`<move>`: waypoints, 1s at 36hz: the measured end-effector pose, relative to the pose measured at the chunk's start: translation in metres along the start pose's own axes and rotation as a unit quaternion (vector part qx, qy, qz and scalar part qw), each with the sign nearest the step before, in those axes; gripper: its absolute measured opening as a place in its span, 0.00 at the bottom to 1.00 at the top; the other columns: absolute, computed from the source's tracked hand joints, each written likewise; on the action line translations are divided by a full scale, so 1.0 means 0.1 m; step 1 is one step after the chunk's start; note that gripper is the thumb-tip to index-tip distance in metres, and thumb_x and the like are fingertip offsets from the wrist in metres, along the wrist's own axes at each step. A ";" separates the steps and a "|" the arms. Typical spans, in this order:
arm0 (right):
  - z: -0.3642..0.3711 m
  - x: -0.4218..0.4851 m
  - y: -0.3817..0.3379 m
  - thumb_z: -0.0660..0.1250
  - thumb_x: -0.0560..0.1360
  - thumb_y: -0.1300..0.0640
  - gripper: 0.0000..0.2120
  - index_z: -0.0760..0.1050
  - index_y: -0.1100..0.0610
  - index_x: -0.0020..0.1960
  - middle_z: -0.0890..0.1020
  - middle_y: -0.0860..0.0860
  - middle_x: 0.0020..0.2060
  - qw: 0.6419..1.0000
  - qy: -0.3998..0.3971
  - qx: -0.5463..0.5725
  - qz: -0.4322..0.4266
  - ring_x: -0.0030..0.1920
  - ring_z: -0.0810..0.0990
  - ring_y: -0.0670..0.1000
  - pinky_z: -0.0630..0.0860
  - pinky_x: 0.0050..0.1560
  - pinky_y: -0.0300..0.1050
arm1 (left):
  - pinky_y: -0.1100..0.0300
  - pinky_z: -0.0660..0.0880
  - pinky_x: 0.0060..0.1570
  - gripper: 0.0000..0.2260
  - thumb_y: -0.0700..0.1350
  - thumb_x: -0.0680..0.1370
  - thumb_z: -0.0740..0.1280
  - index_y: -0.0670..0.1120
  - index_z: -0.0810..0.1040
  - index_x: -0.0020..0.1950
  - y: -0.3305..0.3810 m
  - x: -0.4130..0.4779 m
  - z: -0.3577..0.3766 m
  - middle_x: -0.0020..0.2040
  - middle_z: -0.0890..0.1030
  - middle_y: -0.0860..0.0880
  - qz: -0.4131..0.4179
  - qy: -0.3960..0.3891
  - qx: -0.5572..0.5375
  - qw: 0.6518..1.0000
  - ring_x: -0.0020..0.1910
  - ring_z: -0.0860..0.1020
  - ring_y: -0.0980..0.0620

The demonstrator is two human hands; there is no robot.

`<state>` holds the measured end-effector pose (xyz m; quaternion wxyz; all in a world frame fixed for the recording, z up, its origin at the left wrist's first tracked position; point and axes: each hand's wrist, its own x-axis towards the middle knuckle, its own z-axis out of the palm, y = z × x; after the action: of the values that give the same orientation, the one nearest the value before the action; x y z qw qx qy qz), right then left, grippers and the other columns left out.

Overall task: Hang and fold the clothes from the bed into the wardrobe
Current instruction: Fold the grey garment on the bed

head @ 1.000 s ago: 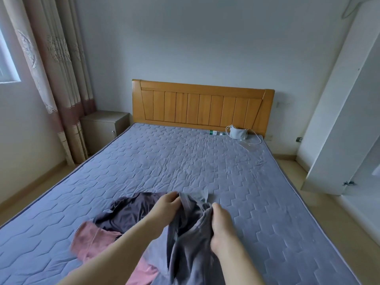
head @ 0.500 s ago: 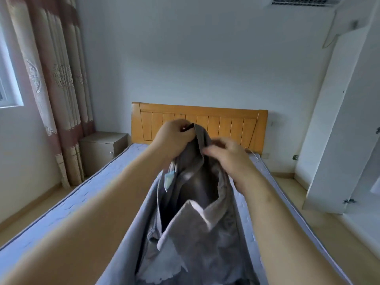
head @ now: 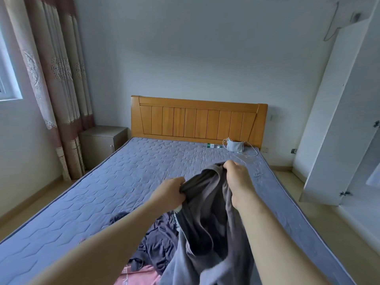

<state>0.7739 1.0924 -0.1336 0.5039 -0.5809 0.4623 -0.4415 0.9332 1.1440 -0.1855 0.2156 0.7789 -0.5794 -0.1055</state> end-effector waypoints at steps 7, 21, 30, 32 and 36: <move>-0.09 0.01 -0.03 0.55 0.76 0.61 0.14 0.60 0.56 0.32 0.63 0.51 0.27 0.997 0.053 0.052 0.009 0.27 0.62 0.49 0.59 0.28 0.41 | 0.57 0.68 0.36 0.05 0.39 0.76 0.56 0.47 0.69 0.47 -0.33 -0.06 0.08 0.48 0.75 0.48 -0.094 0.004 0.062 0.994 0.43 0.73 0.46; -0.33 0.22 0.03 0.59 0.77 0.60 0.10 0.80 0.53 0.50 0.81 0.53 0.46 0.972 0.183 -0.113 -0.089 0.48 0.77 0.55 0.74 0.43 0.45 | 0.57 0.70 0.12 0.08 0.36 0.79 0.54 0.42 0.67 0.41 -0.53 0.09 -0.45 0.35 0.69 0.41 -0.344 0.152 -0.422 0.825 0.28 0.71 0.46; -0.52 0.24 0.12 0.58 0.78 0.61 0.14 0.79 0.56 0.57 0.77 0.52 0.44 0.978 0.199 -0.026 -0.059 0.42 0.73 0.55 0.69 0.36 0.41 | 0.56 0.79 0.26 0.09 0.40 0.82 0.50 0.49 0.66 0.58 -0.19 0.07 -0.66 0.40 0.78 0.43 -0.170 0.199 -0.597 0.758 0.26 0.79 0.52; -0.55 0.20 0.09 0.56 0.79 0.60 0.13 0.78 0.52 0.55 0.76 0.53 0.42 0.983 0.179 0.048 -0.004 0.36 0.72 0.54 0.72 0.30 0.41 | 0.59 0.79 0.26 0.09 0.39 0.82 0.51 0.48 0.67 0.57 -0.14 0.04 -0.66 0.42 0.78 0.44 -0.149 0.206 -0.609 0.751 0.32 0.80 0.51; -0.60 0.02 0.04 0.51 0.81 0.60 0.12 0.71 0.49 0.54 0.79 0.53 0.35 0.976 0.162 0.146 0.022 0.30 0.79 0.52 0.78 0.34 0.47 | 0.61 0.79 0.30 0.09 0.39 0.81 0.51 0.48 0.68 0.50 -0.03 -0.05 -0.62 0.44 0.79 0.46 -0.107 0.236 -0.603 0.755 0.34 0.81 0.53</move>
<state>0.7150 1.0793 -0.1315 0.5108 -0.4115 0.4813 -0.5814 0.9600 1.1627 -0.1328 0.7576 0.5448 -0.2396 -0.2680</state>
